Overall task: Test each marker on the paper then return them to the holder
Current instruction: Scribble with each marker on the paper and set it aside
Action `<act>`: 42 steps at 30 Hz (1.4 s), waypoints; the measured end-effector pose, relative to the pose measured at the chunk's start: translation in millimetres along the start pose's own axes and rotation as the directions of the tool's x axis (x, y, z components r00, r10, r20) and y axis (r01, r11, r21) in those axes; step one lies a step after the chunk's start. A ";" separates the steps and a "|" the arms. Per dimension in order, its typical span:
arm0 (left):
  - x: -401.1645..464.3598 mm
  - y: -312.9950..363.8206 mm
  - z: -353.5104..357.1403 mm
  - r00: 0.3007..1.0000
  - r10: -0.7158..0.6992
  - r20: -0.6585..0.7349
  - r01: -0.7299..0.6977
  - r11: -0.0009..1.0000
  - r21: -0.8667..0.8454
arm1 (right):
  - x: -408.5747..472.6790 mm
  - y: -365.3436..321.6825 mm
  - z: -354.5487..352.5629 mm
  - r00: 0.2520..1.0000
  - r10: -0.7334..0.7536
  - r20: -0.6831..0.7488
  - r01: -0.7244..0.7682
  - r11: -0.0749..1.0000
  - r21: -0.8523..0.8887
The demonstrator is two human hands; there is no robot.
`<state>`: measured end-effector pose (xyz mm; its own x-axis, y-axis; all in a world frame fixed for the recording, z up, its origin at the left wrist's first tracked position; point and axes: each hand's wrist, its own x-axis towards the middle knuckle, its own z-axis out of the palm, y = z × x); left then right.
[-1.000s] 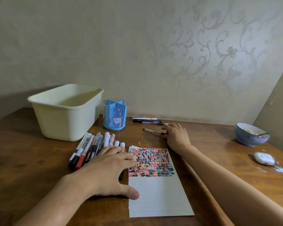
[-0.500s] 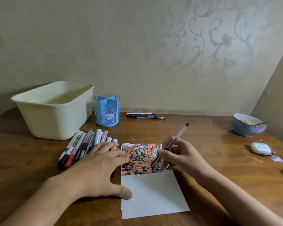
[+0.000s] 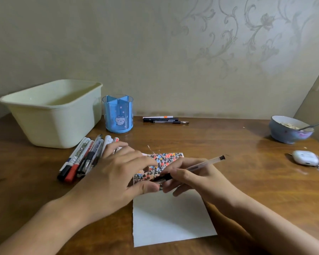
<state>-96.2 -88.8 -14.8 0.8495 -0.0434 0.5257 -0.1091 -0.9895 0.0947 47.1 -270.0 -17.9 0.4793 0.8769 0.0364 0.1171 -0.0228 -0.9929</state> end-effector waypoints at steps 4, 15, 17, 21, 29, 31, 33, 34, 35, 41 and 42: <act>-0.3 5.0 10.9 0.999 0.032 0.018 -0.032 0.999 -0.023 | -3.1 -2.8 6.3 1.000 -0.004 0.003 0.004 1.000 0.006; -0.5 2.3 14.1 0.995 -0.002 0.098 0.011 0.996 -0.090 | -4.3 -8.7 1.5 0.992 0.037 0.123 -0.031 0.998 -0.048; -1.1 2.5 14.6 0.992 -0.001 0.124 0.013 0.996 -0.093 | -4.4 -11.1 -2.5 0.984 0.031 0.174 -0.020 0.998 -0.063; -0.4 5.8 14.7 0.987 0.000 0.160 0.018 0.993 -0.114 | -4.9 -15.5 -10.4 0.959 0.037 0.280 -0.017 0.997 -0.075; 0.1 11.5 13.3 0.985 0.019 0.172 0.025 0.967 -0.253 | -6.5 -18.7 -20.4 0.918 0.053 0.393 -0.030 0.997 -0.065; -1.7 7.1 13.8 0.979 -0.001 0.205 0.061 0.955 -0.290 | -6.5 -20.4 -28.1 0.911 0.049 0.409 -0.021 0.997 -0.074; -2.8 -7.2 9.5 0.977 -0.071 0.203 0.132 0.945 -0.300 | -8.1 -25.5 -46.4 0.939 -0.008 0.344 0.016 1.000 -0.020; -2.3 -15.3 5.6 0.974 -0.131 0.188 0.184 0.935 -0.303 | -8.9 -28.5 -57.4 0.966 -0.041 0.256 0.038 0.999 0.015; -1.9 -20.5 1.0 0.972 -0.177 0.152 0.217 0.927 -0.307 | -8.8 -29.8 -65.8 0.986 -0.065 0.156 0.059 0.997 0.042; -1.9 -7.7 2.5 0.984 -0.176 0.031 0.179 0.959 -0.218 | 1.5 -3.6 -55.4 1.000 -0.004 -0.023 0.003 0.997 -0.076; -3.3 -6.9 3.6 0.989 -0.148 0.015 0.149 0.972 -0.184 | 1.3 -2.9 -54.3 0.999 0.000 -0.040 -0.003 0.997 -0.074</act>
<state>-96.4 -82.2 -20.2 0.8638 0.1019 0.4935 -0.0748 -0.9425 0.3256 94.7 -294.9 -8.9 0.5134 0.8572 0.0409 0.1798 -0.0608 -0.9818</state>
